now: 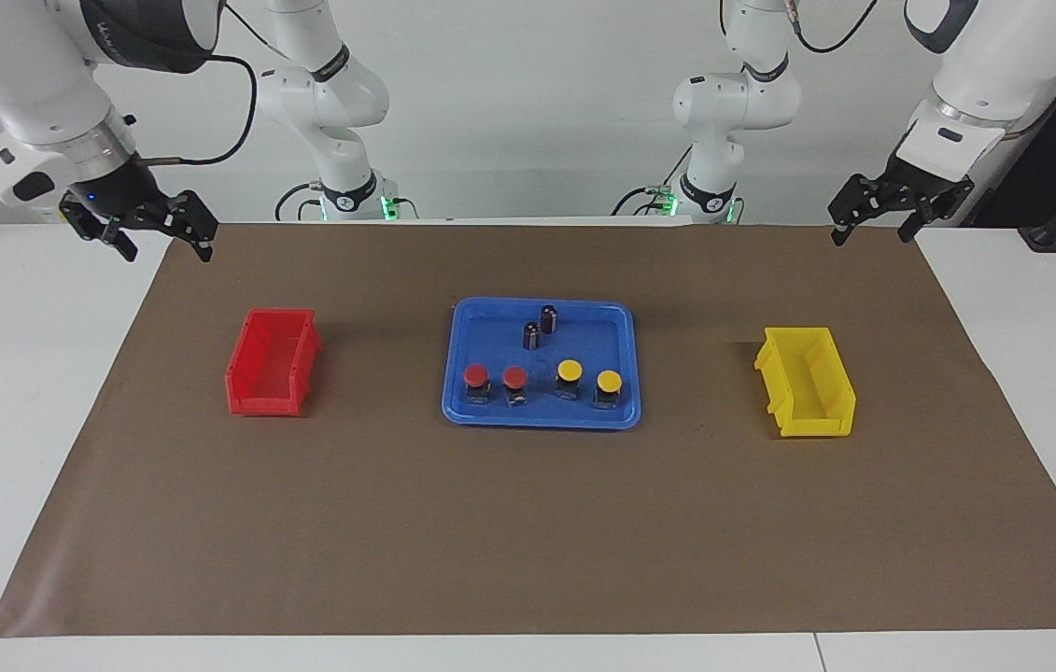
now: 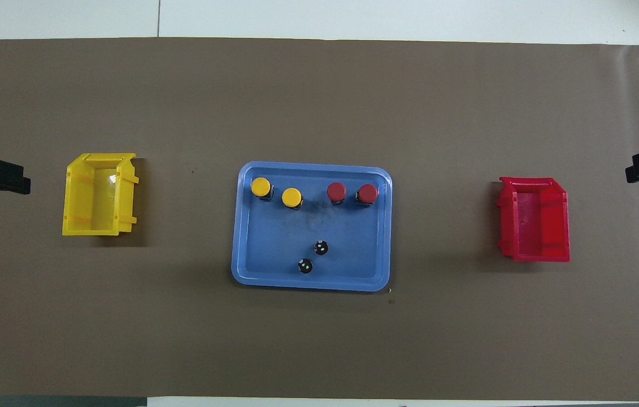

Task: Sort red and yellow buttons by color
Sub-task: 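Reach the right gripper toward the red buttons in the blue tray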

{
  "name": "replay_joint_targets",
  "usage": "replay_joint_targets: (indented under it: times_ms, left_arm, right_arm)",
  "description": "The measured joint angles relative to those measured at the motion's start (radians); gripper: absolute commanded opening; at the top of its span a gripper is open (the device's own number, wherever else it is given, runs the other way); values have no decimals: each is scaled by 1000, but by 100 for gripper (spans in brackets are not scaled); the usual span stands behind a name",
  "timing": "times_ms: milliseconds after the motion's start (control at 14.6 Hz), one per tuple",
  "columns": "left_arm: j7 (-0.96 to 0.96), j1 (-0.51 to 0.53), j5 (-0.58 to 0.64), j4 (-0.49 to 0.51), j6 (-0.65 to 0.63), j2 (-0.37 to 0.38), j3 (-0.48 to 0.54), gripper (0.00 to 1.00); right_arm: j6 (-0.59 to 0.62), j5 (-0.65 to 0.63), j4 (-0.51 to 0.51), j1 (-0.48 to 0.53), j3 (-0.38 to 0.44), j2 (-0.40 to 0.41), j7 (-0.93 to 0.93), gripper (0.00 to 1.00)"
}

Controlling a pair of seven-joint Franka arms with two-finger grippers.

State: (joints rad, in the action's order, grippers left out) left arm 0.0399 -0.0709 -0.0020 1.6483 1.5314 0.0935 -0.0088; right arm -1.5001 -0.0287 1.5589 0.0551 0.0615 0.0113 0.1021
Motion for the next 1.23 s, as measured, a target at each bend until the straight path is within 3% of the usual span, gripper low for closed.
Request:
replay_joint_targets:
  times_ms: [957,1231]
  left_arm:
    - [0,0,0,0,0,0,0,100]
    - [0,0,0,0,0,0,0,100]
  right_arm:
    - [-11,0,-12,-52,-1,4,-22,100]
    - [85,0,-202,-74,-17,117,-59,100]
